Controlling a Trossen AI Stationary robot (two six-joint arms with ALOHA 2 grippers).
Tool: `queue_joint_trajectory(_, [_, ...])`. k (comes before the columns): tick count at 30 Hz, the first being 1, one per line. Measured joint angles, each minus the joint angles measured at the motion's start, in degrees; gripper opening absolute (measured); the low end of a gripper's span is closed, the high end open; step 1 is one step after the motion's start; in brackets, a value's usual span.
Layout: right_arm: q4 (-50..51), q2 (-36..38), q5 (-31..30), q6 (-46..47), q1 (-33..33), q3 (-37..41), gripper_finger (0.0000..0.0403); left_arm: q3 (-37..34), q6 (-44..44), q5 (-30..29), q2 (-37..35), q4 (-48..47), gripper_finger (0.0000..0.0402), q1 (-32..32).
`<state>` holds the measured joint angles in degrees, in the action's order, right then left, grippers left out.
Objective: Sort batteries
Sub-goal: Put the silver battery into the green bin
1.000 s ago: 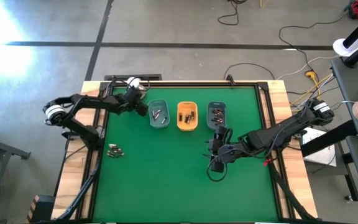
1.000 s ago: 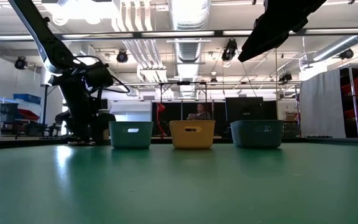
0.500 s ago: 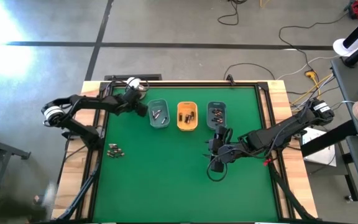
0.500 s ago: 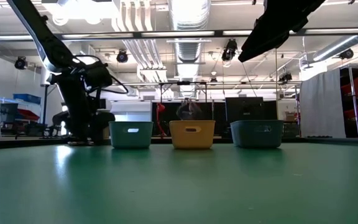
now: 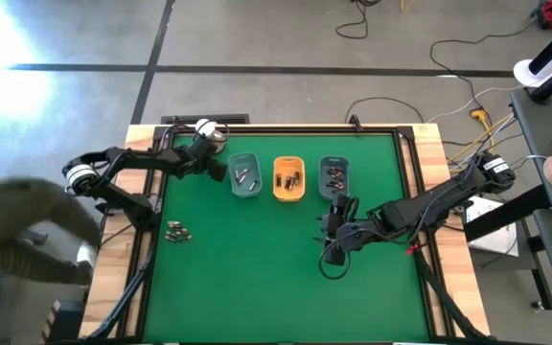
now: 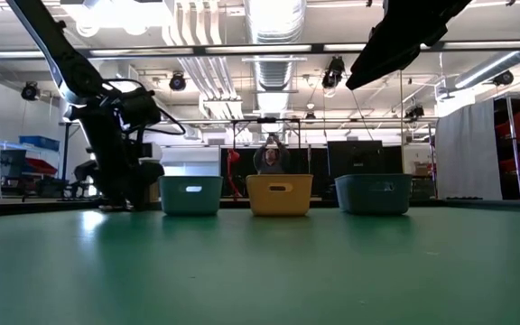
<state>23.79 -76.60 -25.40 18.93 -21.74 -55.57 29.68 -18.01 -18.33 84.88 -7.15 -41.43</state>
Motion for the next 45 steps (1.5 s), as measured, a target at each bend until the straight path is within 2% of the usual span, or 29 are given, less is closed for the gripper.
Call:
queue_joint_trajectory(6, [0.0, 0.0, 0.0, 0.5, 0.0, 0.0, 0.0254, -0.9, 3.5, -0.2, 0.1, 1.1, 0.0232, 0.0])
queue_joint_trajectory(15, [0.0, 0.0, 0.0, 0.6, 0.0, 0.0, 0.0269, -1.1, 6.8, 0.1, 0.0, 1.2, 0.0232, 0.0])
queue_joint_trajectory(33, [0.0, 0.0, 0.3, 1.5, 0.0, -0.1, 0.0255, -0.5, 8.1, 7.9, -2.7, -2.5, 0.0232, -2.6])
queue_joint_trajectory(45, [0.0, 0.0, 0.5, 1.5, 0.0, -0.1, 0.0265, -0.6, 10.0, 8.4, -2.9, -3.2, 0.0233, -2.6])
